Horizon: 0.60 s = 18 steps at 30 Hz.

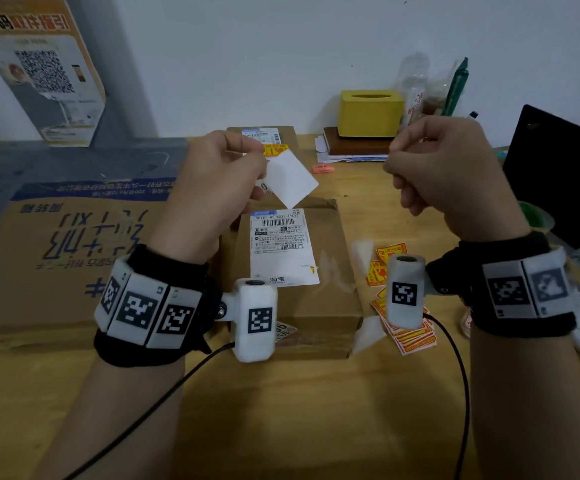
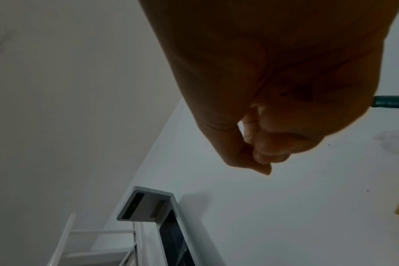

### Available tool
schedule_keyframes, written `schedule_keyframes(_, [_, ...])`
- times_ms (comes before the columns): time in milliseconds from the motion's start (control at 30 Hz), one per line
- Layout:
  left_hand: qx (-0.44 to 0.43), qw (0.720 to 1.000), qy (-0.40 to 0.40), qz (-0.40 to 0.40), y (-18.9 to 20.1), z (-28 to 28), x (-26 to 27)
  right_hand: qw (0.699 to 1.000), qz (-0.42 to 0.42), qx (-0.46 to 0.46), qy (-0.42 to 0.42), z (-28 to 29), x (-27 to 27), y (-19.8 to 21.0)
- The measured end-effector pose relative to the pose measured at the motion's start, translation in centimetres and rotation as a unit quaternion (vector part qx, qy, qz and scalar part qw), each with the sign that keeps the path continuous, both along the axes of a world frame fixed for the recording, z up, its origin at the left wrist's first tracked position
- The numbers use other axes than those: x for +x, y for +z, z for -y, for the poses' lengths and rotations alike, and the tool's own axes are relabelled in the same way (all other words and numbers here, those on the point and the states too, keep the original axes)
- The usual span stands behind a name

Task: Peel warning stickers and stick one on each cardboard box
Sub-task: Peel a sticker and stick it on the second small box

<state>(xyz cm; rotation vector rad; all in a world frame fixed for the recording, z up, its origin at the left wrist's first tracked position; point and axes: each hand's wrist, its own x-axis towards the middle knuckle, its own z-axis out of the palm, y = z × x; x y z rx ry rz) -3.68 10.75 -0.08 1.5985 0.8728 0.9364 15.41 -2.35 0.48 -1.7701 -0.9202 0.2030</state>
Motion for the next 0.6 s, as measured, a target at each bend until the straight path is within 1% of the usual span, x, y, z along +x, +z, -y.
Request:
schedule_keyframes(100, [0.027,1.0,-0.005,0.0,-0.3,0.3,0.1,0.999,0.011,-0.024,0.041,-0.1,-1.6,0.0])
schedule_keyframes(200, [0.037,0.999,-0.008,-0.001,-0.5,1.0,0.2,0.989,-0.013,-0.057,0.137,-0.6,-4.5,0.3])
schedule_keyframes(267, [0.03,0.999,-0.015,0.002,-0.1,1.6,0.2,0.976,0.014,-0.103,0.191,-0.8,-6.1,0.5])
schedule_keyframes(300, [0.027,0.999,-0.02,0.004,0.1,1.9,0.1,0.971,0.033,-0.121,0.204,-0.8,-6.8,0.6])
schedule_keyframes(367, [0.018,0.999,-0.034,0.01,0.7,2.6,-0.3,0.969,0.053,-0.134,0.2,-0.6,-7.5,0.7])
schedule_keyframes(433, [0.008,0.999,-0.052,0.014,1.2,3.3,-0.8,0.973,0.056,-0.127,0.185,-0.2,-8.0,0.8])
schedule_keyframes(533, [0.001,0.997,-0.083,0.001,1.4,4.3,-1.5,0.977,0.062,-0.115,0.166,0.3,-8.3,0.7])
schedule_keyframes(600, [-0.002,0.995,-0.098,-0.005,1.4,4.7,-2.1,0.977,0.063,-0.123,0.161,0.8,-8.4,0.7])
